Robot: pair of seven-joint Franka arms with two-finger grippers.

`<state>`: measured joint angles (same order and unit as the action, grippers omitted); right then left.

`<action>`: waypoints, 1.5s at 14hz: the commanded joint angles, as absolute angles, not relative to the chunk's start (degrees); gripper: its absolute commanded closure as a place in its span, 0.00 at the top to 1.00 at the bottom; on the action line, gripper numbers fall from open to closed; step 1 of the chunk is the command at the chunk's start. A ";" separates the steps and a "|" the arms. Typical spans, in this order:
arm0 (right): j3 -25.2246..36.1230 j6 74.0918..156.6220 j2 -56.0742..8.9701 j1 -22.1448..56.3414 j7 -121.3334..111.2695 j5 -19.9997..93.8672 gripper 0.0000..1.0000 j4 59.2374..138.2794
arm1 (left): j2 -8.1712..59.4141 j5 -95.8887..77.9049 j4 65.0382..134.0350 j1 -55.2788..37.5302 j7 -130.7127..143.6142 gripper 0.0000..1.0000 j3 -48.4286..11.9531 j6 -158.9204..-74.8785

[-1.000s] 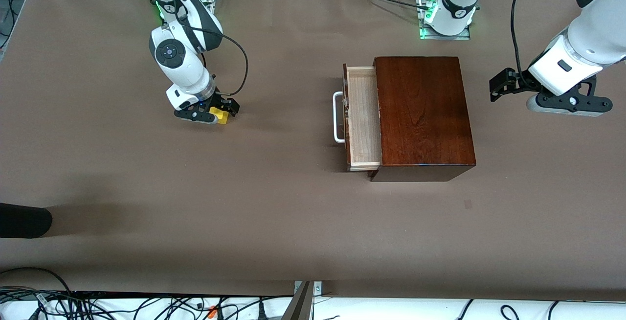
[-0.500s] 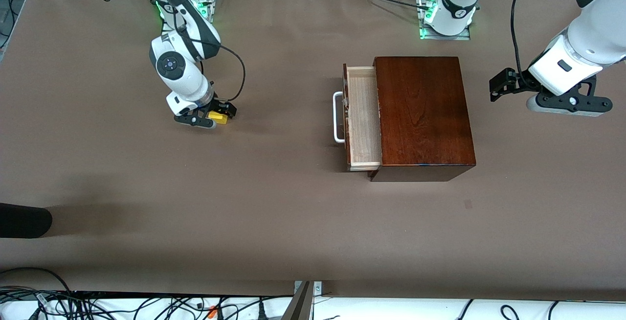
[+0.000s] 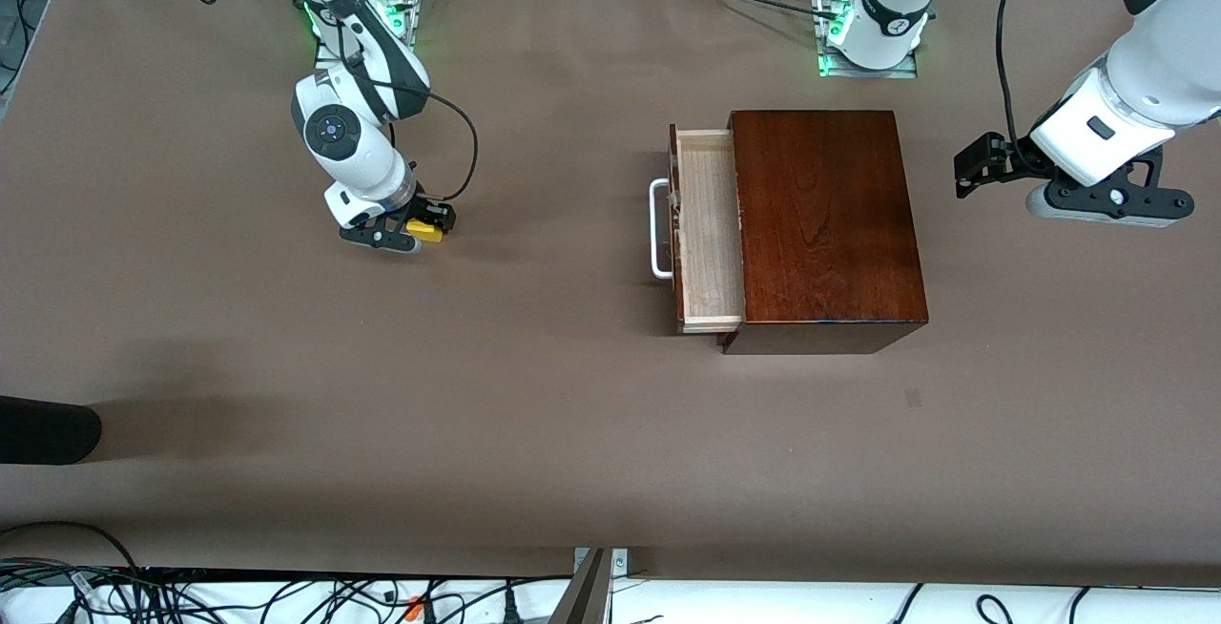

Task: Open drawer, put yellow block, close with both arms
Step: 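Grasp the yellow cube with the right gripper, then lift the yellow cube and carry it over the open drawer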

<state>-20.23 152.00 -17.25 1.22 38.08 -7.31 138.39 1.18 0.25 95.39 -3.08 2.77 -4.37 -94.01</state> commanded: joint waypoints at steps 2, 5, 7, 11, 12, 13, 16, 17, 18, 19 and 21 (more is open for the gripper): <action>-20.13 151.70 -16.27 1.14 38.32 -8.61 0.01 137.29 | 0.53 1.32 95.54 -2.99 1.32 1.00 -4.39 -92.55; -20.39 140.59 -9.08 1.14 37.62 -8.70 0.01 132.91 | 0.53 1.32 95.54 -2.90 1.05 1.00 -4.39 -92.55; -21.18 130.39 -5.29 1.14 37.09 -8.61 0.01 127.65 | 0.53 1.32 95.54 -2.81 1.06 1.00 -4.39 -92.55; -24.16 106.39 -6.58 1.23 36.04 -6.86 0.01 107.19 | 0.61 1.32 95.54 -2.81 1.05 1.00 -4.31 -92.46; -24.78 103.22 -7.11 1.23 36.04 -5.99 0.01 103.31 | 0.53 1.32 95.54 -2.81 1.05 1.00 -4.31 -92.46; -24.87 101.44 -7.55 1.49 35.95 -4.58 0.01 100.40 | 0.61 1.32 95.54 -2.73 1.05 1.00 -4.31 -92.46; -24.79 99.94 -10.01 6.13 37.17 -1.33 0.00 93.01 | 0.61 1.23 95.54 -2.72 1.05 1.00 -4.39 -92.46; -24.79 99.84 -10.80 8.50 40.05 -0.71 0.00 91.34 | 0.62 1.32 95.54 -2.72 1.23 1.00 -4.39 -92.46; -24.79 99.76 -12.03 10.44 43.21 -0.88 0.00 89.49 | 0.62 1.23 95.54 -2.72 1.23 1.00 -4.31 -92.46; -24.79 99.23 -13.52 12.37 45.77 -0.79 0.00 87.47 | 0.62 1.23 95.54 -2.72 1.14 1.00 -4.31 -92.46; -24.61 98.53 -17.64 17.64 51.39 -1.67 0.00 81.77 | 0.62 1.23 95.54 -2.72 1.14 1.00 -4.39 -92.46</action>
<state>-24.93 101.37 -12.29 13.14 46.21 -1.08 89.77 1.18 0.25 95.39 -2.98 2.63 -4.27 -93.09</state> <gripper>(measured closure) 0.445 0.000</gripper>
